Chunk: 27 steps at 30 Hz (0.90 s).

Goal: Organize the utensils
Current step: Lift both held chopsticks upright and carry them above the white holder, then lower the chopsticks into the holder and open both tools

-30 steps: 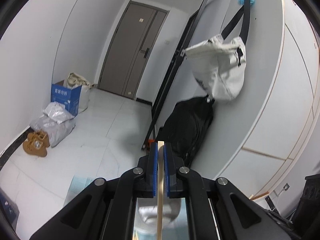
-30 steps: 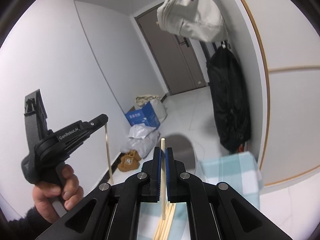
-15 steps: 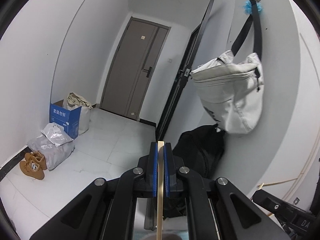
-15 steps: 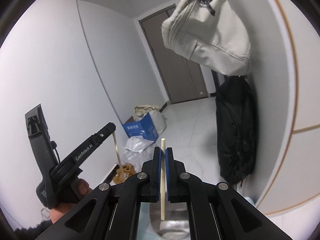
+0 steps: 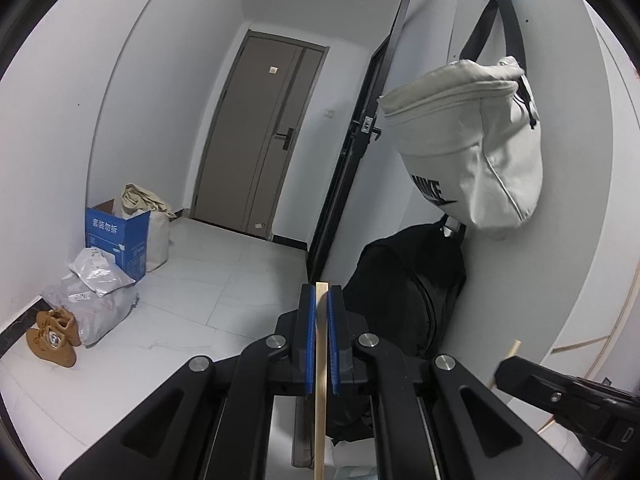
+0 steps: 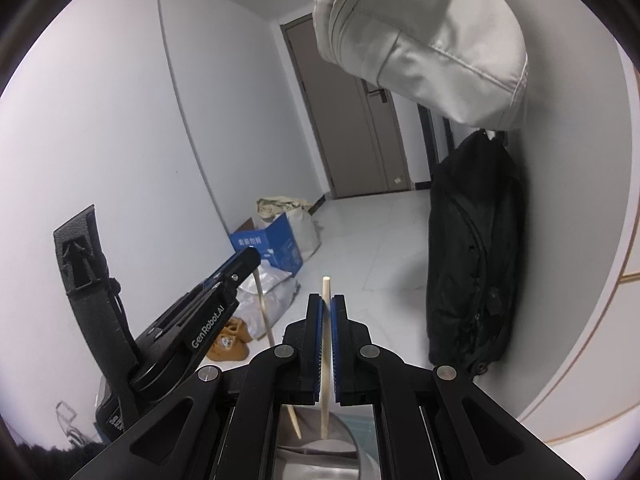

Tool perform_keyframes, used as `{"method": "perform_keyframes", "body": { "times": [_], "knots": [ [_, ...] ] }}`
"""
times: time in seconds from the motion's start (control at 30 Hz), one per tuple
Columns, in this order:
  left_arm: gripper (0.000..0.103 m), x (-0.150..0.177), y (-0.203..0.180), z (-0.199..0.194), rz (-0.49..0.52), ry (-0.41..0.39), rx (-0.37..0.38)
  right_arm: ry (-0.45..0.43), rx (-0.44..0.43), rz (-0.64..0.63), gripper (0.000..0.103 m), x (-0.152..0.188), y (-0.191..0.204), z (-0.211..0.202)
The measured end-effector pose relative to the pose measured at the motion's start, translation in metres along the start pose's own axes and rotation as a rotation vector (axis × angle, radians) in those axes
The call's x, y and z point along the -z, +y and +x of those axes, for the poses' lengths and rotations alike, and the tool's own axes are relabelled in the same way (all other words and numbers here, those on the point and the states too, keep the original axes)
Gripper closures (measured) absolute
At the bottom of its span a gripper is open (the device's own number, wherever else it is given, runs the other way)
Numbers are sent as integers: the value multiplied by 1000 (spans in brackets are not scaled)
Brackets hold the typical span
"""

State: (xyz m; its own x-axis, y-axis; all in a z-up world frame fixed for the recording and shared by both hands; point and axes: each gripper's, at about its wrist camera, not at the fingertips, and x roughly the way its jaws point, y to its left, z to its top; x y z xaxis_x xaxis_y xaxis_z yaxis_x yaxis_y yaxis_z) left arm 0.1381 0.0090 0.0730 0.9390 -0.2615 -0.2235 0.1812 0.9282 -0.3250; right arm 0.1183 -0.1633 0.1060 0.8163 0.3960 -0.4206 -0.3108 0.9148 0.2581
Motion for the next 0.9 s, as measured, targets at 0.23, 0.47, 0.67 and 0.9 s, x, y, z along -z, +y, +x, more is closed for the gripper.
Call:
{"method": "perform_keyframes", "body": {
  "times": [0.23,0.47,0.67,0.9],
  "knots": [
    [101,9,-7,-9,72,-31,18,31,-9,7,100,13,-6,15],
    [101,15,-11,-9,128,0,63,57,-23,0,100,26,-8,17],
    [101,13,-7,-14,133,100,135,82,-54,-25,100,34,-4,21],
    [100,3,-6,-13,104,302,224,101,-77,-22,97,42,0,21]
  ]
}}
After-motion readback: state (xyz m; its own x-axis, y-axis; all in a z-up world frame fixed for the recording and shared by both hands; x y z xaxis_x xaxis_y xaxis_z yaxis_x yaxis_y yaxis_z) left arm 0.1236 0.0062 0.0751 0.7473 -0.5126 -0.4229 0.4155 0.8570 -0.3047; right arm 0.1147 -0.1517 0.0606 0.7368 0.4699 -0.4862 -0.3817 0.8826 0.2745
